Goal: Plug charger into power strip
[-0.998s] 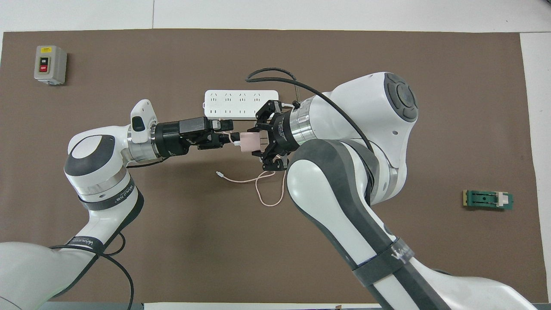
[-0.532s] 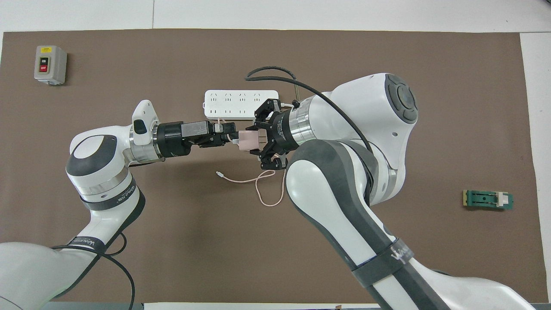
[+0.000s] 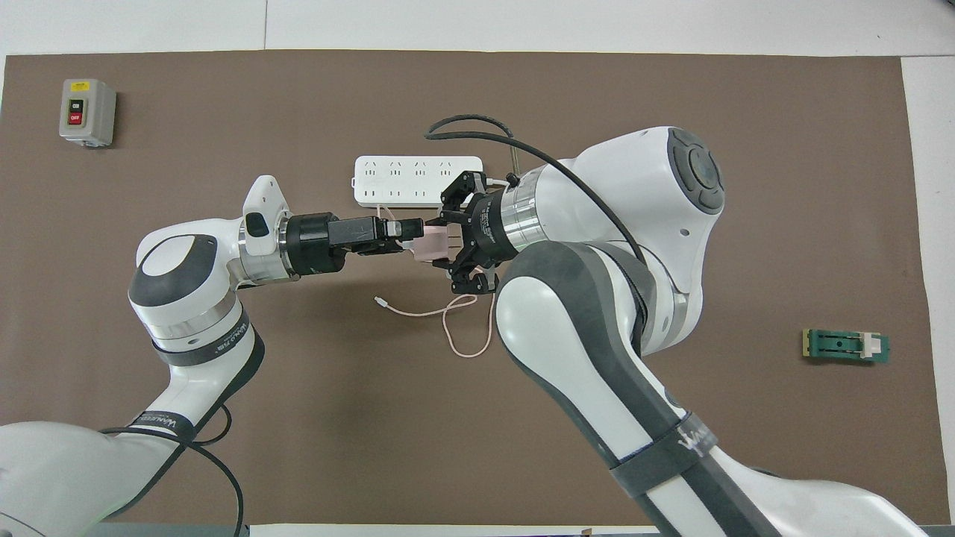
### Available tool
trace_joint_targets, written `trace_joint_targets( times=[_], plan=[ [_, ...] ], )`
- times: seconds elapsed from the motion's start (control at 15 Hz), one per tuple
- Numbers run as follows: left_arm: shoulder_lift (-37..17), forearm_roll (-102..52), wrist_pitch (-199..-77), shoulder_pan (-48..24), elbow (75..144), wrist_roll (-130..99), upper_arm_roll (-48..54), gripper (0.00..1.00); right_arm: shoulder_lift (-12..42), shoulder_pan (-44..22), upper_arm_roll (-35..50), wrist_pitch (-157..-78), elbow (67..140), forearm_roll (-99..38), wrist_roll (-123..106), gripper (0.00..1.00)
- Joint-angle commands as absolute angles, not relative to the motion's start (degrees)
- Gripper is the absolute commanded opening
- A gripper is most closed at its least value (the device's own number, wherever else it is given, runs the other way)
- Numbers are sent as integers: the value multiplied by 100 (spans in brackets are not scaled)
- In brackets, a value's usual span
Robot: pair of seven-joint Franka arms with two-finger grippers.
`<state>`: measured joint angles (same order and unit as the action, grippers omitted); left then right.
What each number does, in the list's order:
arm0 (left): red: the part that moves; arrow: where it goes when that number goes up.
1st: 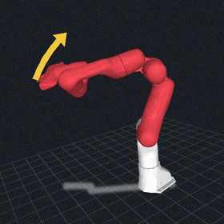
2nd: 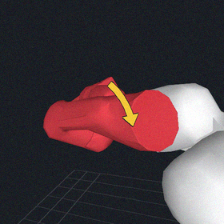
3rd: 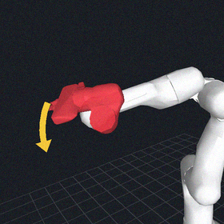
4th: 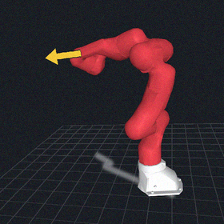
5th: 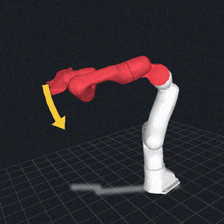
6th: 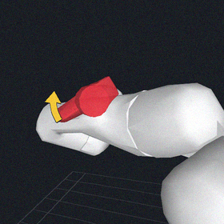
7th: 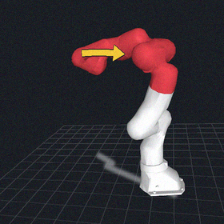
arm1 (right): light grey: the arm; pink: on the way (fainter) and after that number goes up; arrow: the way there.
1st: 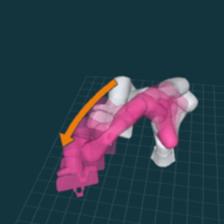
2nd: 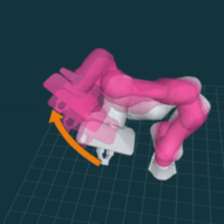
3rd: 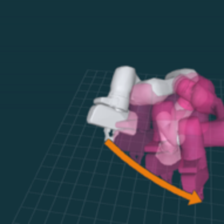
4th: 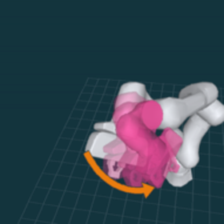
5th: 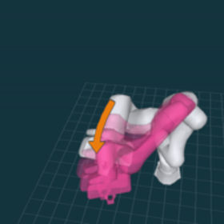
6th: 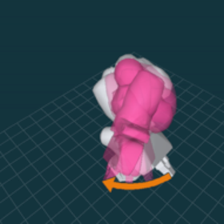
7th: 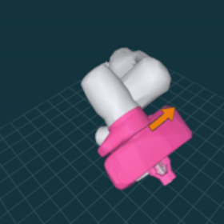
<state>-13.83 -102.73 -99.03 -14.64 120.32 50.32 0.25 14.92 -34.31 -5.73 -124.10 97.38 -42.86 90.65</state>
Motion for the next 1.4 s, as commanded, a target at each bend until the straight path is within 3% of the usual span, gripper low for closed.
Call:
trace_joint_targets(
  times=[0.0,1.33],
  plan=[
    [-1450,-10389,-9782,-1564,11988,5352,-62,100,1521,-3463,-580,-12507,9703,-4412,9167,0],
    [-1503,-10336,-9791,-1573,12006,5089,-105,100,1521,-3445,-580,-12507,9686,-4421,9158,0]
  ],
)
